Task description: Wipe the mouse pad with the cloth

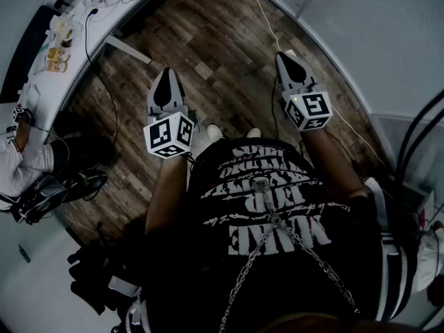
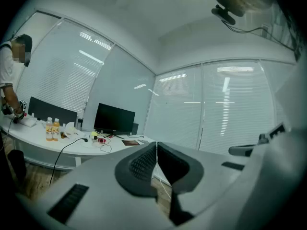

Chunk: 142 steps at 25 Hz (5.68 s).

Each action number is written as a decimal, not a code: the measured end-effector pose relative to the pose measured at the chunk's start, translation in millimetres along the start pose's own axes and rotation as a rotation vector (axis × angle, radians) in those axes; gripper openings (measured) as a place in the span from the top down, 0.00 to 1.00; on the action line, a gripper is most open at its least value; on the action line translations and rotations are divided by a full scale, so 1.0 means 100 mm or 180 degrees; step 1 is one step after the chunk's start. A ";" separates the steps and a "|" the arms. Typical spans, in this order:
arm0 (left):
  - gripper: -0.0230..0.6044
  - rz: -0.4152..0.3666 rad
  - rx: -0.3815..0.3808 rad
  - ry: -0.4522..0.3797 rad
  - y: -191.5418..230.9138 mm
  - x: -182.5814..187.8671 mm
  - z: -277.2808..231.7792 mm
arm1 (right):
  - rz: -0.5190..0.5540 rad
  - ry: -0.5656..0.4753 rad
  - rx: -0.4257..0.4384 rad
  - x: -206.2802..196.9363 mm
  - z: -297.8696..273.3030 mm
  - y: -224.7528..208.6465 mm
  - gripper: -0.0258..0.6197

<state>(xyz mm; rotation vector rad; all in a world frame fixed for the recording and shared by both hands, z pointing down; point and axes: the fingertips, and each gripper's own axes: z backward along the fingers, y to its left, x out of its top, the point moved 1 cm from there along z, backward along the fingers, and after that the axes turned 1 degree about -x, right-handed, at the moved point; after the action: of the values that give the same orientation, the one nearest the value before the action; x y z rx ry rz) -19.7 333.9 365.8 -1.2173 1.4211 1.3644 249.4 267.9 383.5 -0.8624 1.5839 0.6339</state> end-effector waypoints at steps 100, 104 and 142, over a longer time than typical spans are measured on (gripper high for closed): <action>0.95 0.0050 0.0136 -0.0002 0.45 0.38 -3.75 | -0.0066 -0.0007 0.0330 0.88 -3.14 -2.07 0.96; 0.95 0.0116 0.0195 0.0037 0.69 0.40 -3.94 | -0.0067 0.0058 0.0370 0.92 -3.46 -2.02 0.96; 0.95 0.0219 0.0425 -0.0016 2.19 0.86 -5.10 | 0.0017 -0.0059 0.0471 1.55 -5.55 -1.87 0.96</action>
<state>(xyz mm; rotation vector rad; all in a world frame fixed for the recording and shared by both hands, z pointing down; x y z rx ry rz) -216.3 -192.2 379.7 -1.0868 1.5376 1.2954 68.7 -309.2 346.1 -0.7406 1.5956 0.5198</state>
